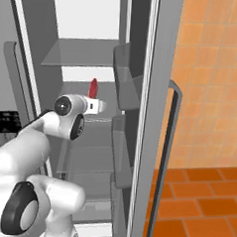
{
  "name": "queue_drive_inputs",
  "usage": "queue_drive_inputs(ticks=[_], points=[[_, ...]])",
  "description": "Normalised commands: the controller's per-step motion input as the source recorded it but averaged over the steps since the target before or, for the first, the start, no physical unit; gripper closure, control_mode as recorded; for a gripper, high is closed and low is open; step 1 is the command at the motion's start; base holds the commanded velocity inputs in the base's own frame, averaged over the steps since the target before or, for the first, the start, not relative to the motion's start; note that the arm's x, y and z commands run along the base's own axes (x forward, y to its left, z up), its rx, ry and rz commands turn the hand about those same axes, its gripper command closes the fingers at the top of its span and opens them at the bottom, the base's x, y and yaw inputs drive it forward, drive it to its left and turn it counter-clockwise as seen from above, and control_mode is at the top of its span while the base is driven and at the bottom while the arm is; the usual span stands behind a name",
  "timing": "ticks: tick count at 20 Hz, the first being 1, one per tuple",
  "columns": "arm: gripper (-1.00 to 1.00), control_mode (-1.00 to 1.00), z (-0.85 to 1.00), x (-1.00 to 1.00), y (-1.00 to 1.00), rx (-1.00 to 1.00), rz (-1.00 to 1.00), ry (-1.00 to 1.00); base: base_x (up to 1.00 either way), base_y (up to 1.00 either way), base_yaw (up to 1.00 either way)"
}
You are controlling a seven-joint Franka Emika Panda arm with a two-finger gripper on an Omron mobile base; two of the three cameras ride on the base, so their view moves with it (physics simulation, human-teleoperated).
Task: Place one corn and one steak in each tupperware on the nearby counter, to pack two identical lunches.
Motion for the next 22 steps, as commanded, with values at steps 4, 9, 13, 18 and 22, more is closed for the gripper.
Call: queue_drive_inputs(ticks=[4, 9, 13, 18, 22], points=[[1.0, -1.0, 0.93, -1.0, 0.0, 0.1, 0.0, 0.06, 0.0, 0.0, 0.0], [1.0, -1.0, 0.43, -1.0, 0.05, 0.04, 0.06, 0.09, 0.0, 0.0, 0.0], [1.0, 1.0, 0.06, -0.25, 0.09, 0.0, 0.05, 0.07, -0.75, 0.27, 0.19], [1.0, 1.0, 0.0, 0.0, 0.0, 0.0, 0.0, 0.0, -1.0, 0.46, 0.33], [1.0, 1.0, 0.0, 0.0, 0.0, 0.0, 0.0, 0.0, -0.89, 0.73, 0.51]])
